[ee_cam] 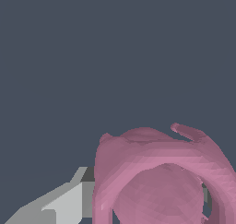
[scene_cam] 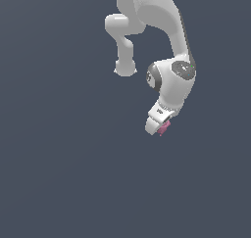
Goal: Pick up the object and move it to a goal position.
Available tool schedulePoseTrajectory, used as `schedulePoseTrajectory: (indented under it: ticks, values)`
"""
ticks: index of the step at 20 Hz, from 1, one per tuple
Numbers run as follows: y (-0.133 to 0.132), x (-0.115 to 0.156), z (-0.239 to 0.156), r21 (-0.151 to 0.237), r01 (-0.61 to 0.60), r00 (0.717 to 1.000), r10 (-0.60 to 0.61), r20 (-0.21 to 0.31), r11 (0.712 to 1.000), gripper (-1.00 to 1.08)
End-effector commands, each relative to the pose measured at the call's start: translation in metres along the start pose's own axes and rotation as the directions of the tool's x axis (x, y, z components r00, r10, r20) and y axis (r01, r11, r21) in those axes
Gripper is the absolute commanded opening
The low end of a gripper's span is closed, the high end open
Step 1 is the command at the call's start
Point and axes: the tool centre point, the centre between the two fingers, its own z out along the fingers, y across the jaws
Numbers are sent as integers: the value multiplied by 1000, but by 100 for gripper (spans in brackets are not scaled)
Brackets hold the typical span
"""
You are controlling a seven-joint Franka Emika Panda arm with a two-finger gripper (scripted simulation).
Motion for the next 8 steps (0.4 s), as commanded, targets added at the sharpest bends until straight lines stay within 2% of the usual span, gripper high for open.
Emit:
schedulePoseTrajectory:
  ticks: [1,8]
  values:
    - [-11,4,-5,0,-2,1000,2,1,1000,-100]
    - [-15,7,-7,1,-3,1000,3,0,1000,-100]
